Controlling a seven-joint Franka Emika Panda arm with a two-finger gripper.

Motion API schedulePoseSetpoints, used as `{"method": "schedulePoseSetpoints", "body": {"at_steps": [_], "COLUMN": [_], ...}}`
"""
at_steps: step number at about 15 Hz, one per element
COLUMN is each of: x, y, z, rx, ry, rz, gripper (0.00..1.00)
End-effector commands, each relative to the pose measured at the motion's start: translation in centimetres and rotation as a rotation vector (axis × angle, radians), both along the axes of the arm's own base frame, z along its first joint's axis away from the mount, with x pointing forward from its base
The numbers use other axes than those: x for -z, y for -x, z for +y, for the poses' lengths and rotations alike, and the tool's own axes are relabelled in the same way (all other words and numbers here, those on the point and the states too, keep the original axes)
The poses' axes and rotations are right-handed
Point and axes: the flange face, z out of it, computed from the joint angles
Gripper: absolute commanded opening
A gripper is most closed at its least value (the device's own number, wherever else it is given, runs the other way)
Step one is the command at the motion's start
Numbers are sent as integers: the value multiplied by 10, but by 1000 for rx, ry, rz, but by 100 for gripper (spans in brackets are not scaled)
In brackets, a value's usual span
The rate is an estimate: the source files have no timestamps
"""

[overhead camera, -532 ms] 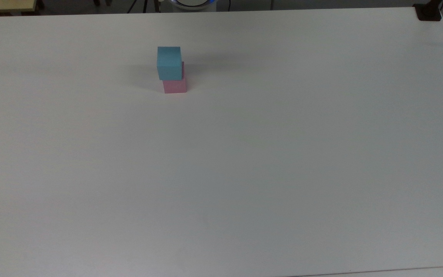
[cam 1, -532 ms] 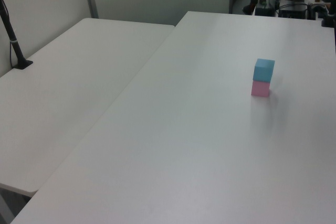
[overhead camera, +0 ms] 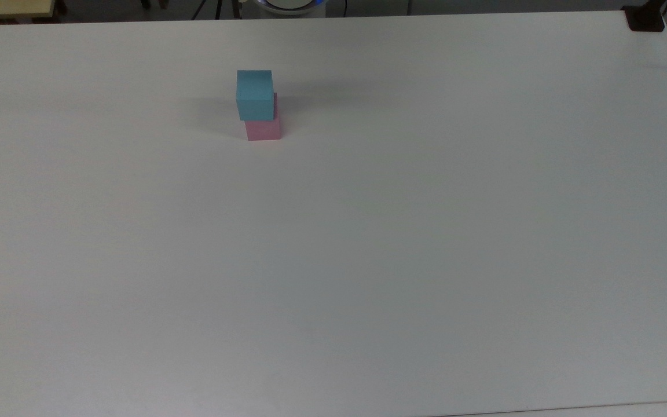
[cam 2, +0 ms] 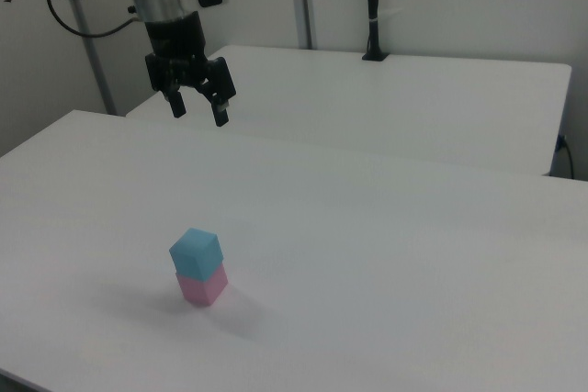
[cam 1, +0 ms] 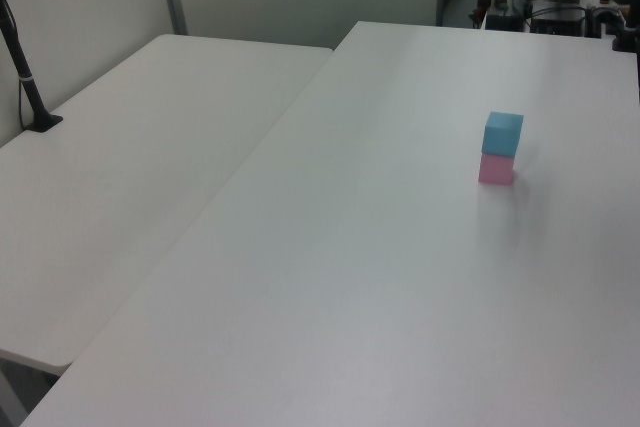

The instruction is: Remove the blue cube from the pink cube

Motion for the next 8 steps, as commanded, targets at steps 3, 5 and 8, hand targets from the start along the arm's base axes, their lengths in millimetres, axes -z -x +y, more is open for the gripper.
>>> {"method": "schedulePoseSetpoints", "body": {"at_steps": [3,5,8], "x": [1,0,0], "y": [2,2,2], "z": [0,-1,-1], "rx": [-7,-18,-22], "ry": [-42,-41,-40], "rz": [-12,-17,-17], "gripper": [100,100,100]}}
